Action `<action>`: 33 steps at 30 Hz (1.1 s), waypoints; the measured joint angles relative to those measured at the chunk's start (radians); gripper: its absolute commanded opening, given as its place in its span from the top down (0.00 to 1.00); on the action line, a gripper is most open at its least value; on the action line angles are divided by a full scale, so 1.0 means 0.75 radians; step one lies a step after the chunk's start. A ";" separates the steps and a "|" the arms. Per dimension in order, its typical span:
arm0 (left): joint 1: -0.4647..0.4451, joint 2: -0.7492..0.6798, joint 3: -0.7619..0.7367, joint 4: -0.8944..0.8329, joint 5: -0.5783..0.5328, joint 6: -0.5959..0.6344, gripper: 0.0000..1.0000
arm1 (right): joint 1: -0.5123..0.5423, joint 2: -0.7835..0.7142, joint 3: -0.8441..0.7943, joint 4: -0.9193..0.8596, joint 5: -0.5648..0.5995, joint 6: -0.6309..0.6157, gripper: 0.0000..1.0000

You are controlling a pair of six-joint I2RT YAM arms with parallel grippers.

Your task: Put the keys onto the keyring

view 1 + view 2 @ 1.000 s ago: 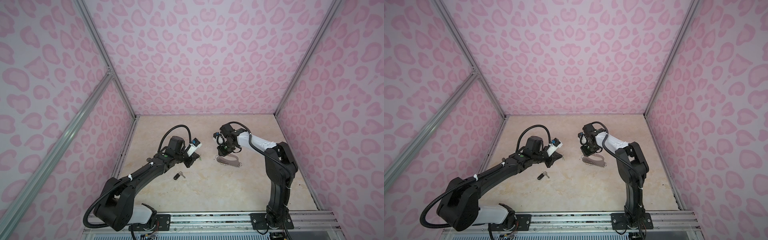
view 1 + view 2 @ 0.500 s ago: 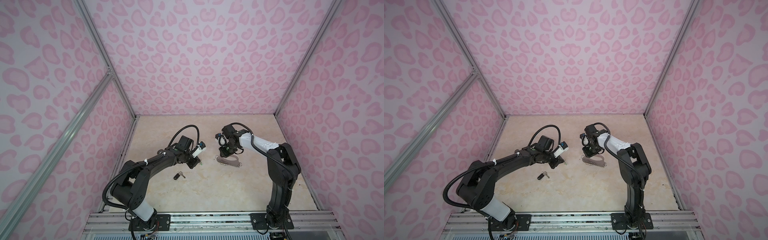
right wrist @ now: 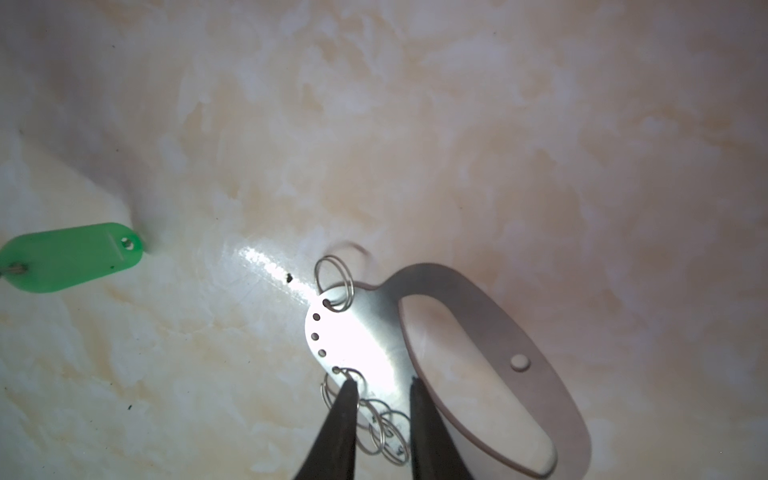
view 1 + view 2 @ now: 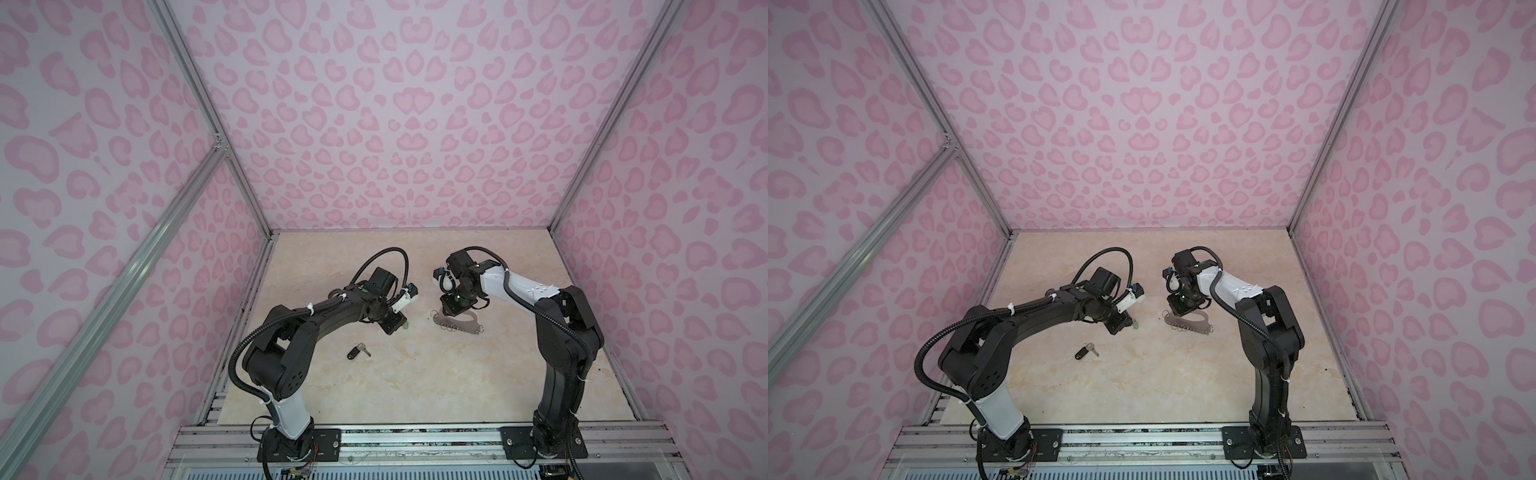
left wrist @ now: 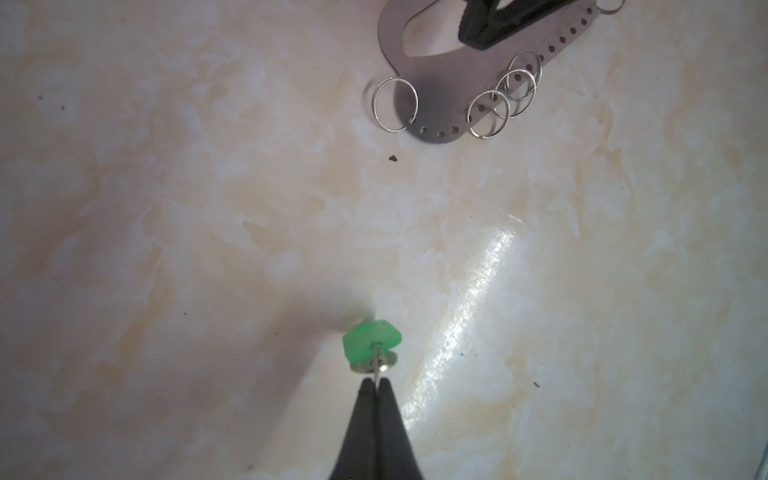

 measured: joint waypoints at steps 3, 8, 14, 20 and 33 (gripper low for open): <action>-0.004 0.014 0.012 0.001 0.004 -0.010 0.86 | 0.000 0.000 -0.004 0.001 -0.001 0.001 0.75; -0.005 0.009 0.012 0.002 0.003 -0.030 0.70 | 0.000 0.006 -0.005 0.007 -0.004 0.001 0.74; -0.005 -0.075 -0.014 0.016 0.009 -0.045 0.60 | 0.000 0.015 -0.004 0.010 -0.005 -0.002 0.73; 0.014 -0.217 -0.068 0.070 0.003 -0.066 0.59 | 0.001 0.052 0.060 0.029 -0.002 0.000 0.70; 0.116 -0.437 -0.215 0.144 0.001 -0.174 0.60 | 0.043 0.162 0.133 0.040 -0.001 0.045 0.71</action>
